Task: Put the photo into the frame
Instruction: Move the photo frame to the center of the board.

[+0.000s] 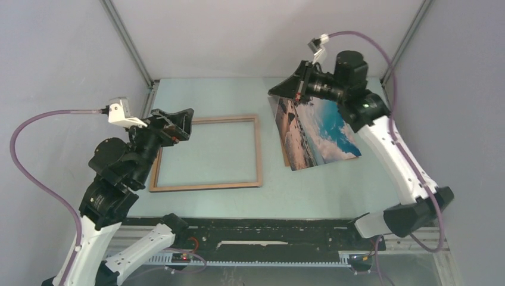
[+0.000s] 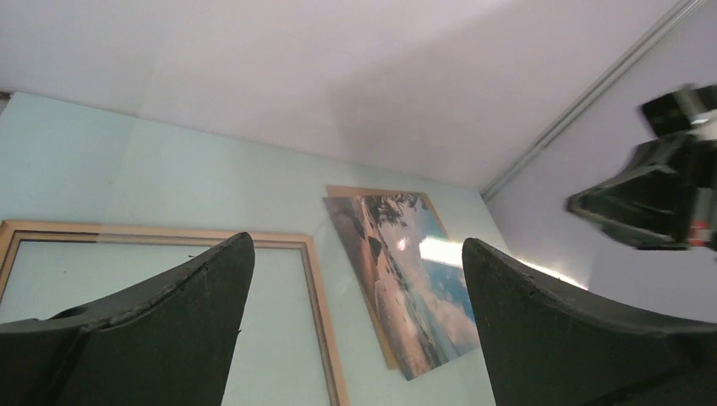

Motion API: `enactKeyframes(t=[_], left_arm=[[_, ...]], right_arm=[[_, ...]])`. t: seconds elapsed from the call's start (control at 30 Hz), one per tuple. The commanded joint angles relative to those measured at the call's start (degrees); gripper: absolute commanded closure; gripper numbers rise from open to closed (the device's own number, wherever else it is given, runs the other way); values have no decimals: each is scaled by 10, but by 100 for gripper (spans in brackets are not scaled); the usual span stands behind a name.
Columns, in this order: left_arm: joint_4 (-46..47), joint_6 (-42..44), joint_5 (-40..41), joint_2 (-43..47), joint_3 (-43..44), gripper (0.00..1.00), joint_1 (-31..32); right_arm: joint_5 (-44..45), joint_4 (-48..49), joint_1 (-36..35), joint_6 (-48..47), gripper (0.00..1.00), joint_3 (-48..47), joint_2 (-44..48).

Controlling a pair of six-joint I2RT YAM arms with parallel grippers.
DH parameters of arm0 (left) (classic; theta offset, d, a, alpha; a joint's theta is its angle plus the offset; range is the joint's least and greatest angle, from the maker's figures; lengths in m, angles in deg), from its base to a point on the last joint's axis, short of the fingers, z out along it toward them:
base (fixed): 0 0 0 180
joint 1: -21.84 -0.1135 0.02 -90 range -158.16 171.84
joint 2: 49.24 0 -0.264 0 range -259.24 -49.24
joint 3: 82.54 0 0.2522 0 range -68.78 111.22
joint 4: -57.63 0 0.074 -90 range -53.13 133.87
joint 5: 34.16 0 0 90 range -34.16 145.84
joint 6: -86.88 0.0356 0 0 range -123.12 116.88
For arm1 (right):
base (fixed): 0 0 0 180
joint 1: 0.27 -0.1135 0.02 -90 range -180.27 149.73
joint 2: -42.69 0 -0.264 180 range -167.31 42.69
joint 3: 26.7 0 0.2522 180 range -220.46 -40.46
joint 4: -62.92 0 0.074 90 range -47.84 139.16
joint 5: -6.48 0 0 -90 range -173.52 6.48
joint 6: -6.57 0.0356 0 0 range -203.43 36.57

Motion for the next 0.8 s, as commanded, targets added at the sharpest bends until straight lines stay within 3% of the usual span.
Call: enactKeyframes(t=[0.0, 0.17, 0.33, 0.53, 0.6, 0.77], left_arm=[[0, 19, 14, -10, -15, 0, 2], [-1, 6, -1, -27, -43, 0, 2], [4, -8, -11, -44, -71, 0, 2], [14, -23, -15, -79, -106, 0, 1], [26, -29, -29, -95, -119, 0, -11], [31, -72, -183, -148, -123, 0, -173]], right_arm=[[-66, 130, -2, 81, 100, 80, -68], [-93, 235, 6, 125, 100, 110, -183], [-158, 367, 19, 182, 100, 86, -354], [-203, 279, 47, 121, 100, 21, -460], [-196, 234, 57, 86, 92, 14, -467], [-196, 211, 62, 57, 77, 26, -478]])
